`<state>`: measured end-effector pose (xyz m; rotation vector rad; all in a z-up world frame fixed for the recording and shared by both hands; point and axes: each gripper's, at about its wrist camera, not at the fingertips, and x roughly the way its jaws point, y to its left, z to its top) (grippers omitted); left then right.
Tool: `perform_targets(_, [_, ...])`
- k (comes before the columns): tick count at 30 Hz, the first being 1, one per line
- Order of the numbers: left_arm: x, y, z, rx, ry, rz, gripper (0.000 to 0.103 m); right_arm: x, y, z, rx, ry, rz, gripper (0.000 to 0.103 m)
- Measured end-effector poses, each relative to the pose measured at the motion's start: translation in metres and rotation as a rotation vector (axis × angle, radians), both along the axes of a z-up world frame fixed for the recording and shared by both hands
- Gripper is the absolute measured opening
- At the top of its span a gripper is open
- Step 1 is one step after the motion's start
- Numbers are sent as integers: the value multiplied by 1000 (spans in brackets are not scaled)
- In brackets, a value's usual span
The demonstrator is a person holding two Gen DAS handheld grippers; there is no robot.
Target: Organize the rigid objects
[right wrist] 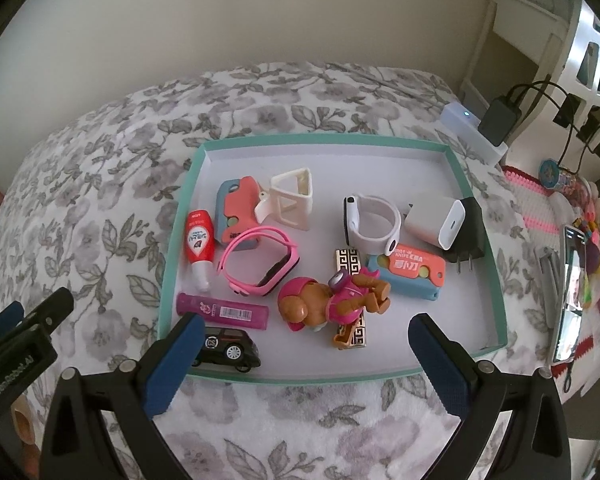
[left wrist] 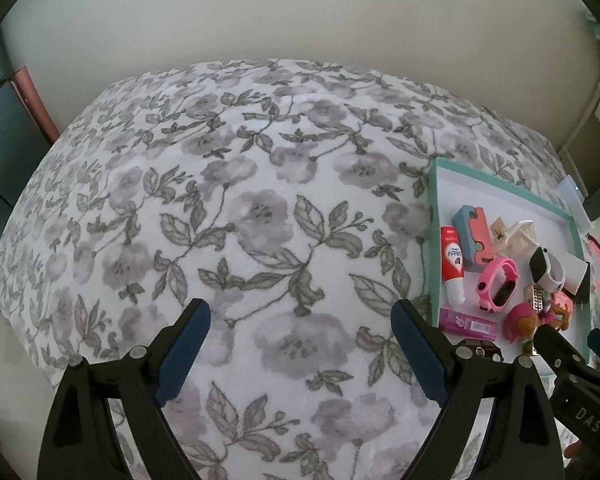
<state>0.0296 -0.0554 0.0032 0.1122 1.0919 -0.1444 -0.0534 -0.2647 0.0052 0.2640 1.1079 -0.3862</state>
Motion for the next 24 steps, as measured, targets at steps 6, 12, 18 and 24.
perform_targets(6, [1,1,-2,11,4,15,92,0,0,0,-1,1,-1,103])
perform_targets(12, [1,1,-1,17,1,20,92,0,-1,-1,0,2,3,103])
perform_targets(18, [1,2,-1,17,-3,16,92,1,0,-1,-1,4,3,103])
perform_targets(24, [-1,0,2,14,-13,7,92,0,0,-1,-1,4,3,103])
